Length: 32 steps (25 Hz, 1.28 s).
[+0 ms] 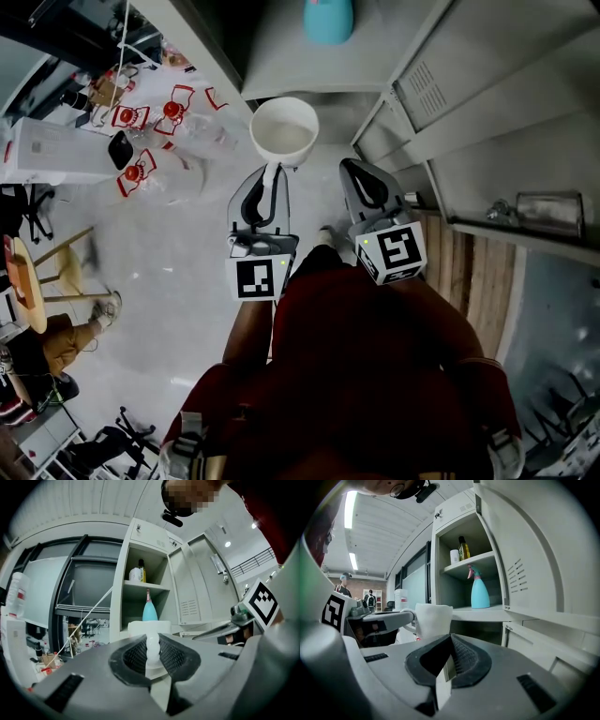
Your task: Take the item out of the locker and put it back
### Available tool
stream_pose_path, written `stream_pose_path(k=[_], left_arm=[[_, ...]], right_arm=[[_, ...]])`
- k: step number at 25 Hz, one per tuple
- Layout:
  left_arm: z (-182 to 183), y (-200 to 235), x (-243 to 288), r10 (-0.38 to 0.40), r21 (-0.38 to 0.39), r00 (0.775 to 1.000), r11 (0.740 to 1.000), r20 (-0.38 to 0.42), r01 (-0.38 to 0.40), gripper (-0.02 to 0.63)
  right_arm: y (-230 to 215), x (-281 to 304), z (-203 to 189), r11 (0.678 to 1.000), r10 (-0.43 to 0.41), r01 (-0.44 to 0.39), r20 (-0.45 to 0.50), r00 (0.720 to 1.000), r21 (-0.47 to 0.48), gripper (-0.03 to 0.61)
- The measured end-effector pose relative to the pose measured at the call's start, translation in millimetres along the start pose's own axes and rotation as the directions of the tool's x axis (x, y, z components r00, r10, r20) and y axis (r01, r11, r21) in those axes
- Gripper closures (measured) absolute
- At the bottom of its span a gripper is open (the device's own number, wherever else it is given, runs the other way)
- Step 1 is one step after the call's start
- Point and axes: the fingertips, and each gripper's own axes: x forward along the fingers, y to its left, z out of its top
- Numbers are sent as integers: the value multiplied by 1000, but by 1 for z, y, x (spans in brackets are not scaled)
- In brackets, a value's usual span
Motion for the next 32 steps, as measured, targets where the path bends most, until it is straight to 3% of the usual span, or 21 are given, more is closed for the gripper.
stream_pose_path(k=[14, 32], left_arm=[[62, -2, 4, -28, 13, 994, 1000, 107, 26, 559], [75, 13, 57, 25, 1, 990, 1000, 141, -25, 560]], right_arm=[[2, -2, 9, 1000, 14, -14, 11, 1000, -6, 580], [-10, -10, 17, 999, 34, -33, 12, 999, -42, 580]])
